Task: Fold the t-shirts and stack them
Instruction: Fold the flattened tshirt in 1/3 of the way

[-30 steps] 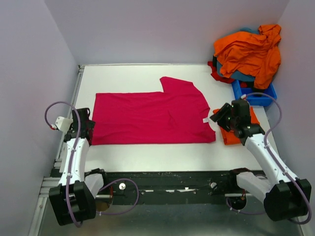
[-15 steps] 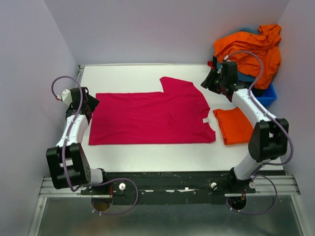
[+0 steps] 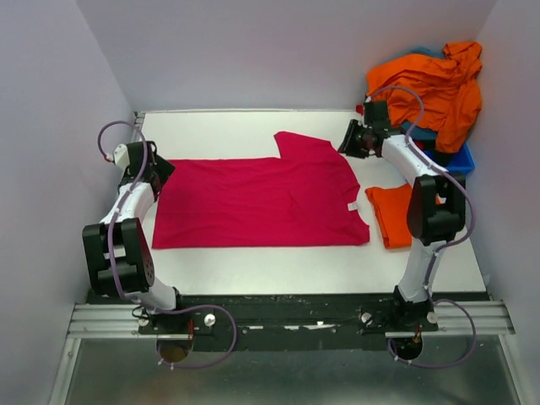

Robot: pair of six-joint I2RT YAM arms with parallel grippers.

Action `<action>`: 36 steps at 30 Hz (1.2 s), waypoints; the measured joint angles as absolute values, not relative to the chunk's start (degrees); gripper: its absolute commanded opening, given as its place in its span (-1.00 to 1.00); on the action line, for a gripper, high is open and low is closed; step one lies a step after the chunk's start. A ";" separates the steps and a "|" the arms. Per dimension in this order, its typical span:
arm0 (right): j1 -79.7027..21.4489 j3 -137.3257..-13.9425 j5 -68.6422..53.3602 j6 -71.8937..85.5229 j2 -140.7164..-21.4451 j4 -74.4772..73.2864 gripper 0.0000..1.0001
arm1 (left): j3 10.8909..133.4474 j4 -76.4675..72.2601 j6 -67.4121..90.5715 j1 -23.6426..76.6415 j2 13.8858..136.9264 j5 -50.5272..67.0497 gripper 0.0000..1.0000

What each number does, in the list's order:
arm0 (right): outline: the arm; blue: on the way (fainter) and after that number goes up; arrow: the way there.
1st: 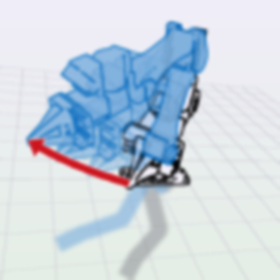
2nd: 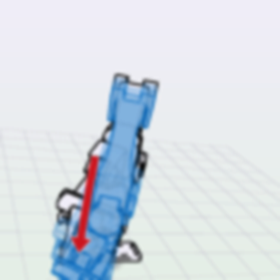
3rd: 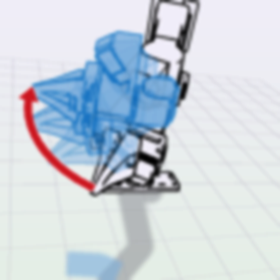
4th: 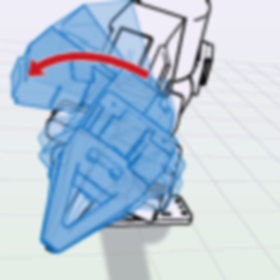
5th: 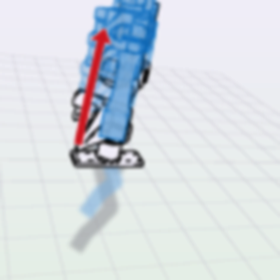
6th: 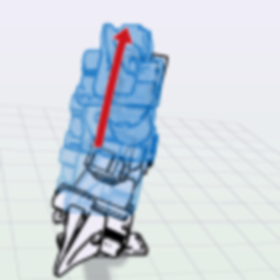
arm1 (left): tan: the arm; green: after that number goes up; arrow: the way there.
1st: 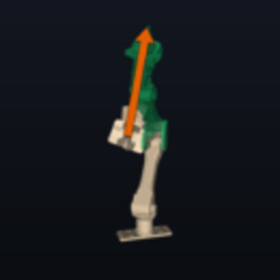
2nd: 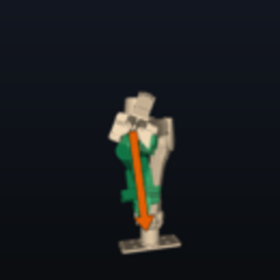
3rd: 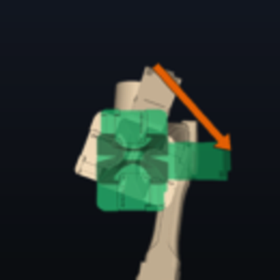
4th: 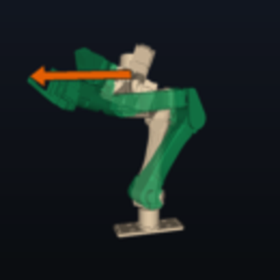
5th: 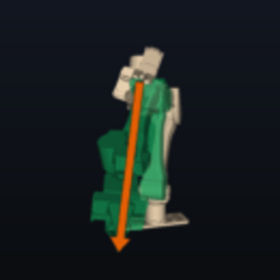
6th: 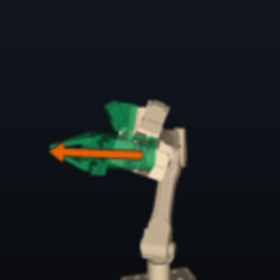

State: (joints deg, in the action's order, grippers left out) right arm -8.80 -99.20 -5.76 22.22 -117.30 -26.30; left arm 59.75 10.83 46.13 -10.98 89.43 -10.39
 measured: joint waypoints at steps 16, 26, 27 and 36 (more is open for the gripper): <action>-15.75 -42.39 1.61 39.13 -71.90 -22.92 -0.18 | 33.61 23.05 57.30 -4.38 59.86 -15.68 0.43; -15.75 -36.34 8.03 44.01 -66.57 -28.58 -0.14 | 31.90 26.37 58.17 -4.38 58.13 -16.14 0.41; -15.75 -35.97 8.10 44.40 -66.70 -28.56 -0.14 | 32.16 26.55 58.17 -4.38 58.24 -16.14 0.40; -15.75 -33.19 8.14 47.55 -70.28 -28.32 -0.41 | 33.10 27.53 58.22 -4.38 58.33 -16.49 0.40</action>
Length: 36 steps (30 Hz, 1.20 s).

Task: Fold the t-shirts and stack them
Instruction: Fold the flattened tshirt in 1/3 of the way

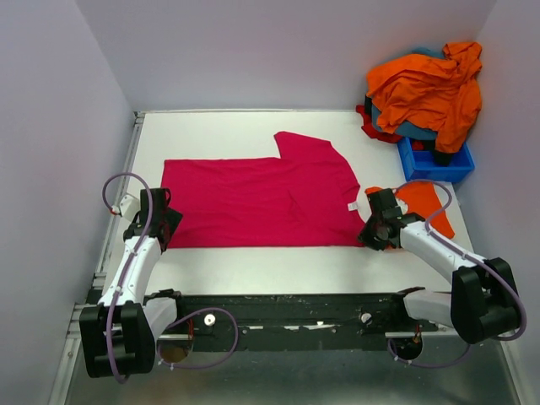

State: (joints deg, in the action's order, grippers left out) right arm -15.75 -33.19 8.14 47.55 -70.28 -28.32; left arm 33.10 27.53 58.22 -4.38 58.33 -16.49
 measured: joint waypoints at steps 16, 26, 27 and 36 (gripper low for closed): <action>-13.61 -30.04 11.81 52.69 -63.13 -33.23 -0.99 | 33.10 28.67 58.41 -4.38 58.61 -17.37 0.40; -12.25 -28.42 10.70 52.58 -58.57 -36.27 -0.32 | 33.10 28.86 58.61 -4.38 58.61 -17.56 0.40; -12.25 -28.42 9.89 51.94 -58.89 -35.64 -0.25 | 33.10 28.88 58.61 -4.38 58.63 -17.56 0.40; -12.25 -28.42 7.25 49.50 -60.45 -31.62 -0.25 | 33.10 28.86 58.63 -4.38 58.74 -17.56 0.40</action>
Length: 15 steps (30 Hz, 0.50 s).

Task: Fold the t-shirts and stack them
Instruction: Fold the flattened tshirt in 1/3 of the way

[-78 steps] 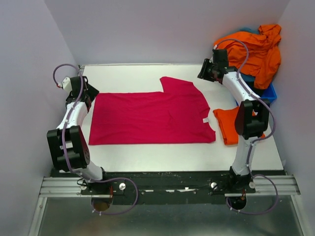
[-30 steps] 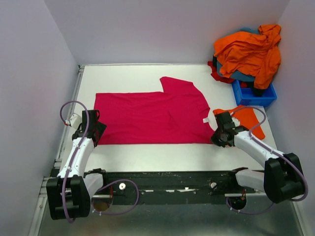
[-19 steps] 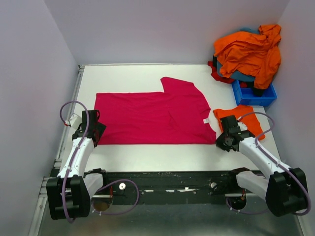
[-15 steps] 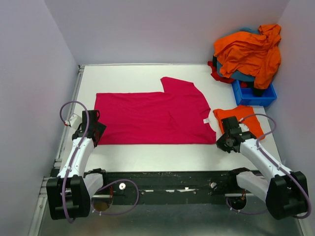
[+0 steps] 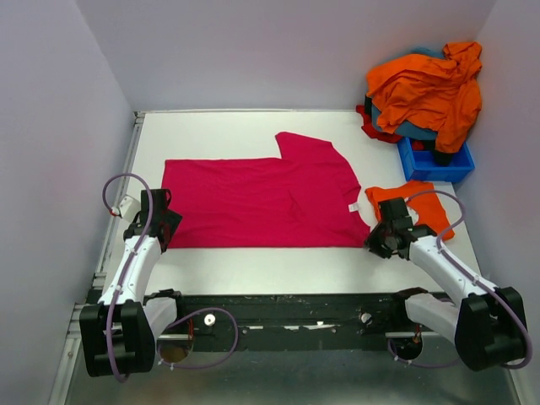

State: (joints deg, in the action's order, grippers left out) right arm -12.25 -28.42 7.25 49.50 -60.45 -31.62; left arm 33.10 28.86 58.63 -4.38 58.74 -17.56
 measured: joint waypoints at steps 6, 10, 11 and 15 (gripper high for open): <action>-12.25 -29.21 7.62 49.58 -64.86 -30.11 -0.36 | 33.10 28.84 58.63 -4.38 58.89 -17.56 0.40; -12.25 -31.27 9.06 50.92 -68.29 -29.95 -0.70 | 33.12 28.84 58.63 -4.38 59.29 -17.56 0.40; -12.27 -31.40 9.52 51.24 -68.55 -29.95 -0.87 | 33.12 28.84 58.63 -4.38 59.31 -17.56 0.40; -12.27 -31.20 11.18 54.06 -68.03 -30.52 -0.99 | 33.12 28.82 58.63 -4.38 59.31 -17.56 0.40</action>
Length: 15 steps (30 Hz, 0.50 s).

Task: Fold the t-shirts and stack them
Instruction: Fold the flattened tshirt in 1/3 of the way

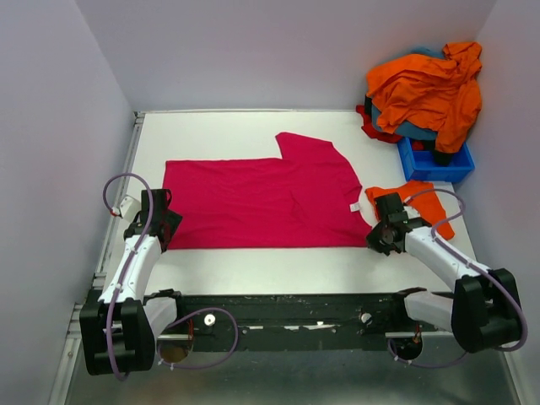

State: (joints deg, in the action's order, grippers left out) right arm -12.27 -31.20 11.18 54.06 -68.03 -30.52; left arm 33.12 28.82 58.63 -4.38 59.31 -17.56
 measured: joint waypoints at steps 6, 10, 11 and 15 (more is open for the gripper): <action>-12.25 -29.82 15.07 57.47 -60.18 -35.55 -0.99 | 33.12 28.82 58.63 -4.38 59.29 -17.56 0.40; -12.19 -29.82 16.34 58.41 -56.49 -38.28 -0.51 | 33.12 28.75 58.67 -4.38 59.29 -17.56 0.40; -12.12 -29.82 16.34 58.28 -56.21 -38.59 -0.26 | 33.12 28.64 58.70 -4.38 59.29 -17.56 0.40; -11.97 -30.15 15.16 54.04 -57.23 -38.50 0.28 | 33.12 28.05 58.78 -4.38 59.44 -17.54 0.43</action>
State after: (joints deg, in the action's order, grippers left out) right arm -11.97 -30.15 15.16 54.04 -57.23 -38.50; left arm 33.12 28.05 58.78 -4.38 59.44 -17.54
